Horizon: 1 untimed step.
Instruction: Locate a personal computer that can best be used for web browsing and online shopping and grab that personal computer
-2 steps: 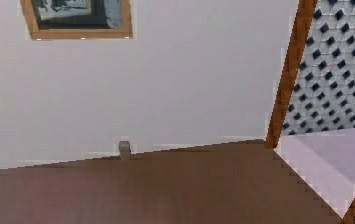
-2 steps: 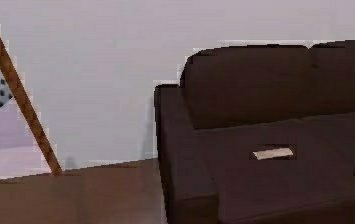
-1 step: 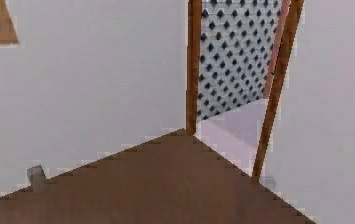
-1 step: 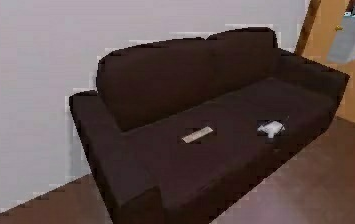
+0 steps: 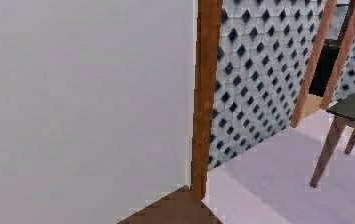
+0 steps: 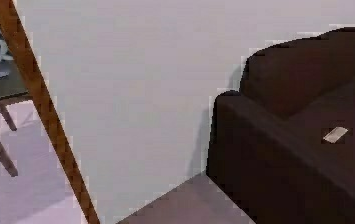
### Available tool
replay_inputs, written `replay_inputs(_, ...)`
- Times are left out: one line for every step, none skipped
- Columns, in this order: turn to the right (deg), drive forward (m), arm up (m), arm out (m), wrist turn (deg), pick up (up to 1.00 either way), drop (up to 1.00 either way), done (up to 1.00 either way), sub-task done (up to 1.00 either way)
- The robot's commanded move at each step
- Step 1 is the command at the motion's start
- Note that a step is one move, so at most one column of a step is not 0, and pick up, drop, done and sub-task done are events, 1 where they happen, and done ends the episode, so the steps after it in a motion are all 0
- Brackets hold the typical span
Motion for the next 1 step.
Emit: replay_inputs(0.0,0.55,0.00,0.00,0.0,0.00,0.00,0.00,0.00)
